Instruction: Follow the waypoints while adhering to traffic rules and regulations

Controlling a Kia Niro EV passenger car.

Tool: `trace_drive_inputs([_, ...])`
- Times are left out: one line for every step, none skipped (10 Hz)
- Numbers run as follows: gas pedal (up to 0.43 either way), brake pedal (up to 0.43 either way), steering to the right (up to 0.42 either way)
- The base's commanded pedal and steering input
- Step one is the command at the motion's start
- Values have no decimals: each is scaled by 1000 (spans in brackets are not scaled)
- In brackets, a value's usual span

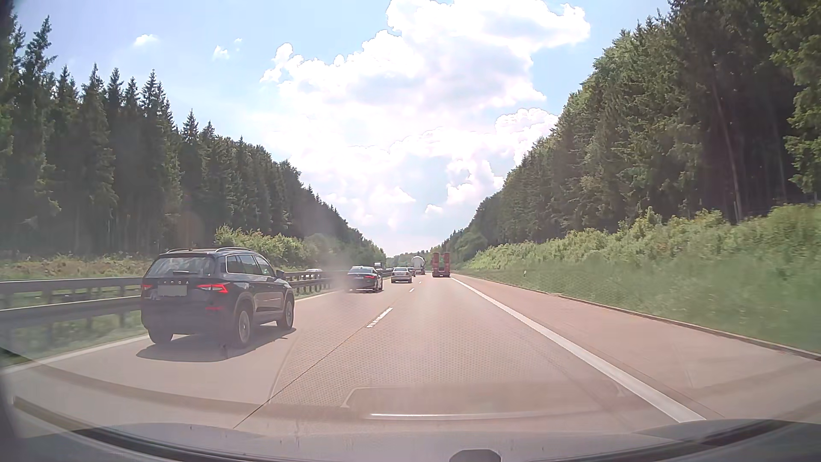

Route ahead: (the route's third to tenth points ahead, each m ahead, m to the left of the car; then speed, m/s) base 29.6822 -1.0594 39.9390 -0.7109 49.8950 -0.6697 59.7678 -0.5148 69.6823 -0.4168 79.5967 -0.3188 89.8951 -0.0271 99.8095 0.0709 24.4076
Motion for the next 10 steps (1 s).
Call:
trace_drive_inputs([118, 0, -4])
trace_drive_inputs([118, 0, -3])
trace_drive_inputs([118, 0, -4])
trace_drive_inputs([118, 0, -4])
trace_drive_inputs([118, 0, -3])
trace_drive_inputs([118, 0, -4])
trace_drive_inputs([118, 0, -3])
trace_drive_inputs([118, 0, -3])
trace_drive_inputs([118, 0, -4])
trace_drive_inputs([157, 0, -7])
